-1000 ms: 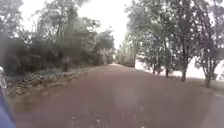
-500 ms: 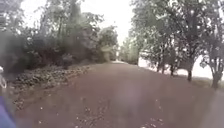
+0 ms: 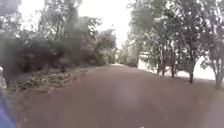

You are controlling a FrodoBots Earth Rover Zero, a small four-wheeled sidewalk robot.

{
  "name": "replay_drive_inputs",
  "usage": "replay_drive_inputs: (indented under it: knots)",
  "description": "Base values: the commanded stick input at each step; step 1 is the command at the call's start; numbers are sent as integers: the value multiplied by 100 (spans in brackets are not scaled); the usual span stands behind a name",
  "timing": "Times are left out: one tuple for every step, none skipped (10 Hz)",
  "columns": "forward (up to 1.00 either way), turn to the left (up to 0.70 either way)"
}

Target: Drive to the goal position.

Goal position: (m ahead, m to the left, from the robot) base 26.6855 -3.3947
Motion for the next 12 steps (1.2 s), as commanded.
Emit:
replay_drive_inputs:
  knots:
    - [70, -1]
    - [70, -1]
    - [70, -1]
    - [70, -1]
    - [70, -1]
    - [70, -1]
    - [70, -1]
    - [70, -1]
    - [70, -8]
    - [70, -14]
    - [70, -6]
    - [70, -1]
